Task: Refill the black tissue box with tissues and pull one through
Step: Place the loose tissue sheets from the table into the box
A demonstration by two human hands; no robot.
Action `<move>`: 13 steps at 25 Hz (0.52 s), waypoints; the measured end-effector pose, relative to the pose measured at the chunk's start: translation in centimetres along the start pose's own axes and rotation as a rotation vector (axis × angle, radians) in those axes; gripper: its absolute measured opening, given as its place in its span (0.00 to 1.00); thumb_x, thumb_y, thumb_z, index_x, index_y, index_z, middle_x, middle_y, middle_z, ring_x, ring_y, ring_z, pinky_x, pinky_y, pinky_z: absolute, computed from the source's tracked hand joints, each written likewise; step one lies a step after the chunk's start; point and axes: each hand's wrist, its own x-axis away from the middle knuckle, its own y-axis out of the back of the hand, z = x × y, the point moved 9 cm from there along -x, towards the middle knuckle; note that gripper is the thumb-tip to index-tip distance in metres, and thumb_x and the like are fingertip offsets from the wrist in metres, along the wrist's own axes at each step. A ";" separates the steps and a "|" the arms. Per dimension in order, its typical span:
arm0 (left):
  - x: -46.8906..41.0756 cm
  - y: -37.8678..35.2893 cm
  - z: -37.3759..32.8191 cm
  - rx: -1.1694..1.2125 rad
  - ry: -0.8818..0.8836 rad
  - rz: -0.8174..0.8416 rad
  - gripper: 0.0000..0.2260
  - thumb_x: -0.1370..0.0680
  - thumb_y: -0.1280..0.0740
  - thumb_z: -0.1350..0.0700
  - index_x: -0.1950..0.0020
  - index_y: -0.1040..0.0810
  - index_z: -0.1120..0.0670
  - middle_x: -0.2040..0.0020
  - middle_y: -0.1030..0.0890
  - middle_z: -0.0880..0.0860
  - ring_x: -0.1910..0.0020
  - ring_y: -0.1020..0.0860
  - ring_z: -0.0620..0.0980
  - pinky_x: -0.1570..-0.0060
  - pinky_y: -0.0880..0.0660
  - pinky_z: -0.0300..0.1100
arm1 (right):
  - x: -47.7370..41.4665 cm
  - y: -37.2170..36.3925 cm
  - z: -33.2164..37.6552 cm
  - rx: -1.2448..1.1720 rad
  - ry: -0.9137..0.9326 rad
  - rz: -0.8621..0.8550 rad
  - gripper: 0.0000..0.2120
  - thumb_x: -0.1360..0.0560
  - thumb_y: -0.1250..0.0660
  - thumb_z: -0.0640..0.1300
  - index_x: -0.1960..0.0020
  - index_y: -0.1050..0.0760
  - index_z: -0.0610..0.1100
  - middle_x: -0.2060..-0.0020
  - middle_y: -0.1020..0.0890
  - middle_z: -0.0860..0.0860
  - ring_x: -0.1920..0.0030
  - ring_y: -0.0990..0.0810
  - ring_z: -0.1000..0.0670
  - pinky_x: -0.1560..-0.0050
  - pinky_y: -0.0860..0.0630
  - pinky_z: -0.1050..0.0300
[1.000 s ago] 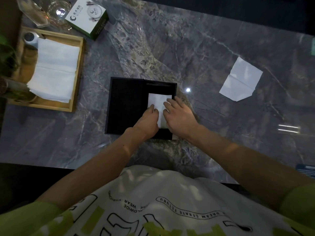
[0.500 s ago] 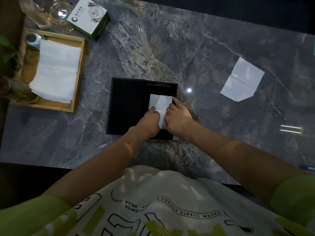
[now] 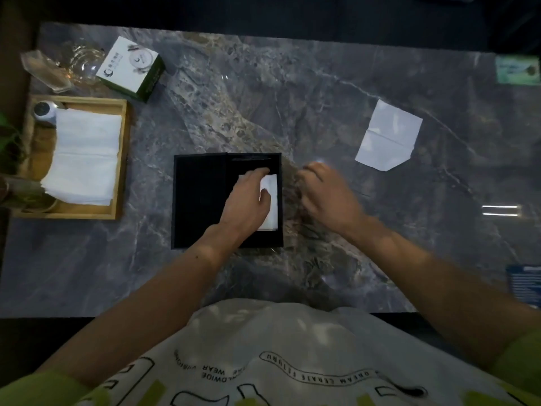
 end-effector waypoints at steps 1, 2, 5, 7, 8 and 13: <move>-0.4 0.1 -1.5 0.030 -0.031 -0.023 0.19 0.20 0.40 0.59 0.29 0.31 0.57 0.32 0.26 0.56 0.34 0.28 0.52 0.34 0.30 0.48 | 0.6 0.8 -1.5 -0.031 -0.060 -0.038 0.22 0.27 0.40 0.44 0.35 0.28 0.37 0.39 0.24 0.39 0.40 0.26 0.39 0.38 0.28 0.46; -0.8 0.0 -3.0 0.059 -0.065 -0.035 0.18 0.20 0.39 0.57 0.30 0.31 0.56 0.34 0.25 0.55 0.35 0.27 0.51 0.34 0.30 0.47 | 1.1 1.7 -2.9 -0.083 -0.131 -0.083 0.24 0.27 0.40 0.45 0.33 0.29 0.37 0.38 0.25 0.39 0.39 0.26 0.39 0.38 0.29 0.47; -2.6 -2.0 -6.9 0.081 -0.123 -0.020 0.19 0.21 0.37 0.56 0.31 0.30 0.57 0.35 0.24 0.54 0.36 0.26 0.50 0.38 0.32 0.38 | 3.2 3.5 -7.8 -0.299 -0.366 -0.205 0.25 0.26 0.39 0.45 0.30 0.32 0.39 0.37 0.26 0.40 0.37 0.27 0.42 0.36 0.31 0.52; -3.9 -3.7 -8.3 0.054 -0.114 0.001 0.20 0.22 0.36 0.54 0.30 0.31 0.56 0.35 0.24 0.54 0.36 0.26 0.50 0.41 0.33 0.37 | 4.3 4.3 -10.7 -0.397 -0.502 -0.267 0.24 0.25 0.37 0.41 0.30 0.33 0.40 0.37 0.27 0.41 0.37 0.27 0.43 0.36 0.31 0.55; -4.6 -4.8 -9.1 0.039 -0.105 0.022 0.21 0.22 0.36 0.53 0.29 0.32 0.55 0.34 0.25 0.54 0.36 0.27 0.50 0.40 0.32 0.39 | 4.9 4.6 -12.8 -0.444 -0.587 -0.296 0.24 0.25 0.36 0.40 0.30 0.33 0.40 0.37 0.27 0.41 0.37 0.27 0.44 0.38 0.31 0.58; -8.4 -9.3 -11.2 0.015 -0.009 0.094 0.24 0.23 0.34 0.53 0.29 0.33 0.58 0.34 0.26 0.59 0.36 0.27 0.54 0.39 0.30 0.43 | 7.3 4.0 -21.4 -0.645 -0.933 -0.337 0.25 0.25 0.33 0.41 0.29 0.34 0.41 0.42 0.24 0.44 0.46 0.23 0.47 0.40 0.27 0.54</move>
